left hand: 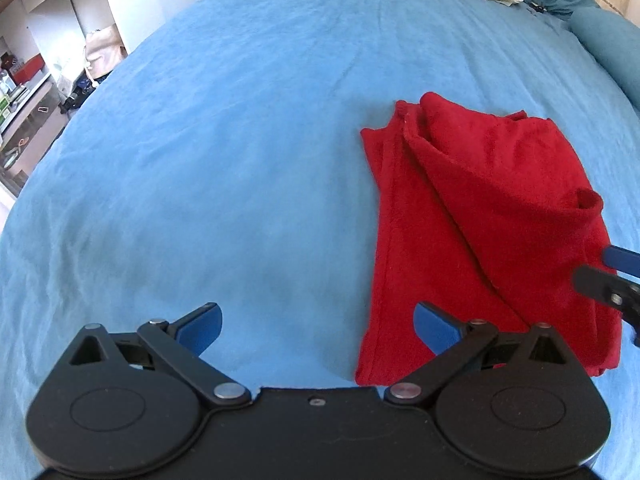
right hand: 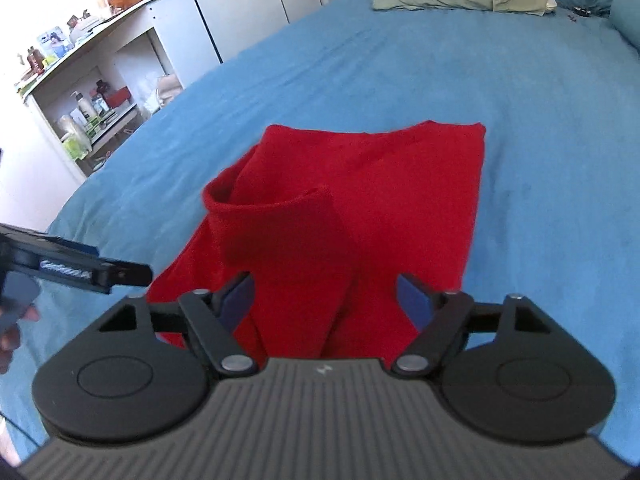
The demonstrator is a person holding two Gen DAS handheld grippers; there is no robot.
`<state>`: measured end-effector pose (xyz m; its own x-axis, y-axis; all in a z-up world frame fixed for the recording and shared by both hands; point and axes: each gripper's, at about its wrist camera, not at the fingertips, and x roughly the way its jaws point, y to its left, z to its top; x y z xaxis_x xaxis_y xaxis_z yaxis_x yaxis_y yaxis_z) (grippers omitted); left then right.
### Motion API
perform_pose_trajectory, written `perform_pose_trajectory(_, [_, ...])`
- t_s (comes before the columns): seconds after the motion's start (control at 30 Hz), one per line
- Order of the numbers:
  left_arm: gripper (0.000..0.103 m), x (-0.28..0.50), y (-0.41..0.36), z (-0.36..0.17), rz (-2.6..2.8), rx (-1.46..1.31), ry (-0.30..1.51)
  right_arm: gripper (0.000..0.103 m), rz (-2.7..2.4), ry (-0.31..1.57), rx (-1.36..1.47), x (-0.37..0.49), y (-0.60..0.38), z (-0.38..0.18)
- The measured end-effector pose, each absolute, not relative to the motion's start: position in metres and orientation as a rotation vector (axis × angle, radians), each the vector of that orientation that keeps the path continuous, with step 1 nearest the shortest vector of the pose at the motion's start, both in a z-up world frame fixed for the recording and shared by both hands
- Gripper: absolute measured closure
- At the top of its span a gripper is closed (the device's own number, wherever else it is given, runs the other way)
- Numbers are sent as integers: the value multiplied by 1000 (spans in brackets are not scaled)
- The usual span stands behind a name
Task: Fold small clothes
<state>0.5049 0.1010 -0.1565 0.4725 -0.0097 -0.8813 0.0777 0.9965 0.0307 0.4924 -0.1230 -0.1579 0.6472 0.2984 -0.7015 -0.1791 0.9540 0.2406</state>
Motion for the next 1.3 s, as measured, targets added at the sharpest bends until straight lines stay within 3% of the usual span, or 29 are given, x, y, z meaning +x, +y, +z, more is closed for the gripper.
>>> perform_pose_trajectory(0.1, [0,505,107,-155,-50,62,1066,23,295,820,134,507,-107,-165])
perform_pose_trajectory(0.13, [0,506,110,-152,-48,57,1061,35,309,826,135,509,-105,-164])
perform_pose_trajectory(0.17, [0,507,112,-150,-49,53,1057,55,320,835,138,511,-102,-164])
perform_pose_trajectory(0.23, [0,509,117,-145,-48,47,1047,73,346,838,156,508,-97,-160])
perform_pose_trajectory(0.37, [0,513,126,-138,-42,36,1030,75,425,811,172,489,-72,-151])
perform_pose_trajectory(0.5, [0,515,133,-135,-22,16,1021,74,509,861,122,479,-32,-170])
perform_pose_trajectory(0.53, [0,515,134,-135,-19,10,1022,68,521,882,115,478,-25,-178])
perform_pose_trajectory(0.57, [0,515,135,-135,-19,1,1022,52,517,901,102,477,-18,-185])
perform_pose_trajectory(0.63, [0,513,136,-134,-30,-14,1026,30,537,881,83,470,-15,-188])
perform_pose_trajectory(0.67, [0,512,135,-133,-44,-21,1028,25,537,865,75,465,-15,-185])
perform_pose_trajectory(0.9, [3,498,95,-128,-272,-36,1062,12,452,827,65,430,-73,-152])
perform_pose_trajectory(1.03, [23,495,62,-138,-339,-6,1092,12,374,850,96,422,-111,-147])
perform_pose_trajectory(1.17, [63,496,51,-161,-321,-6,1137,12,308,880,135,419,-132,-152])
perform_pose_trajectory(1.23, [98,496,54,-171,-301,2,1134,12,286,893,163,417,-138,-154])
perform_pose_trajectory(1.3, [100,495,63,-168,-301,-38,1113,12,268,887,178,416,-140,-153])
